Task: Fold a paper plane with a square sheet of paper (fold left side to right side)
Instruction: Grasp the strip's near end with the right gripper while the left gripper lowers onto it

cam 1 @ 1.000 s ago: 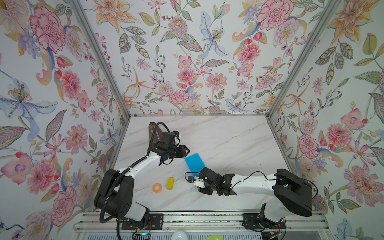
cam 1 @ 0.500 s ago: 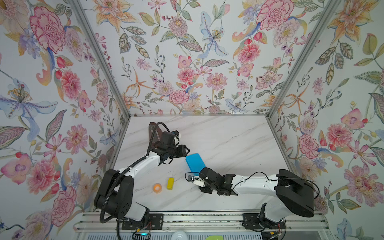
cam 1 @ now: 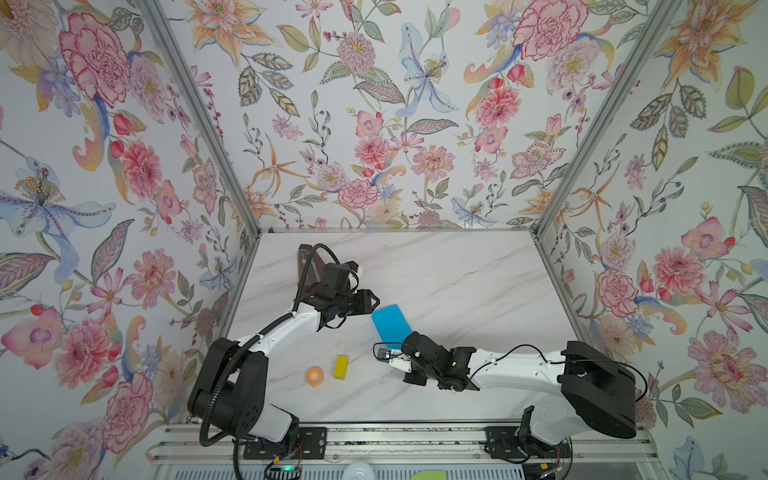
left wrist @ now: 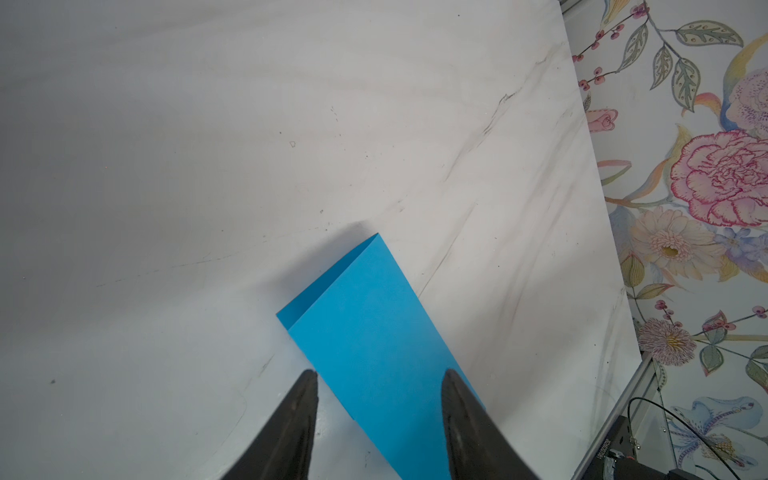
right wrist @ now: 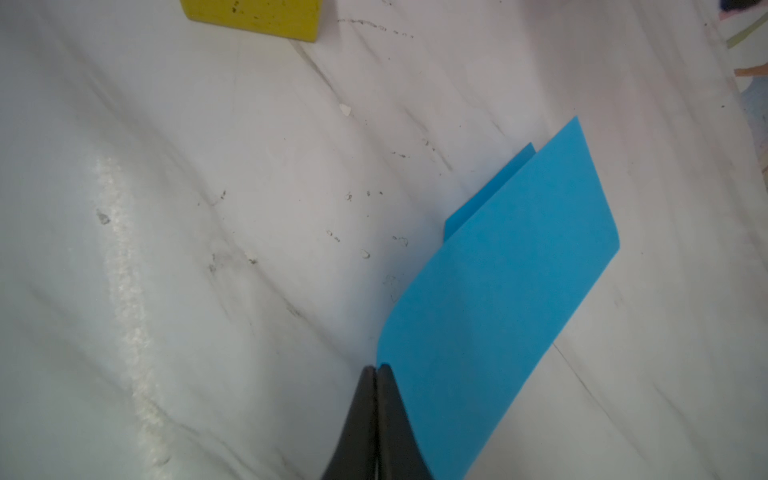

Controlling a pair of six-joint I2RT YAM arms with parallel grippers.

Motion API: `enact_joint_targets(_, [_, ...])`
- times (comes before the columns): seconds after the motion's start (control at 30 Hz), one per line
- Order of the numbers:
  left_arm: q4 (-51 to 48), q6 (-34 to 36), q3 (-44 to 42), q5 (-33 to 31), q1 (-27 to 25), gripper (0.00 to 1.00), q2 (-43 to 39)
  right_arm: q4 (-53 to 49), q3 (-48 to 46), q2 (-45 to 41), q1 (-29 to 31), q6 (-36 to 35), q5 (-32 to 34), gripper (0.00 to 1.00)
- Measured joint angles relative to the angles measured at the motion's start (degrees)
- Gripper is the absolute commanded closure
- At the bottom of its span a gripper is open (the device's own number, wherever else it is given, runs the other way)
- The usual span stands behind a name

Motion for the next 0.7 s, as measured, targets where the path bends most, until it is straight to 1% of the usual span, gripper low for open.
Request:
enact_joint_targets(0.1, [0.07,0.00,0.00,0.55,0.00,0.52,0.24,-0.50,-0.24,-1.03,-0.48,0.35,-0.96,1.00])
enact_joint_targets(0.23, [0.37,0.04,0.02,2.62,-0.02,0.55,2.05,-2.25,-0.24,-2.80,-0.96,2.80,-3.28,1.00])
enact_joint_targets(0.33, [0.37,0.07,0.15,4.17,-0.28,0.57,3.72,-4.00,-0.22,-4.04,-1.11,6.80,-6.05,1.00])
enact_joint_targets(0.43, [0.39,0.26,1.40,5.29,-1.22,0.60,6.67,-5.46,-0.15,-4.48,-1.11,12.70,-9.73,1.00])
enact_joint_targets(0.53, [0.48,0.63,2.47,6.16,-2.73,0.67,8.66,-5.57,-0.11,-4.50,-1.03,19.58,-13.97,1.00])
enact_joint_targets(0.7, [0.90,1.20,4.59,7.98,-4.63,0.84,10.78,-1.64,-0.11,-4.46,-0.79,29.92,-19.37,1.00])
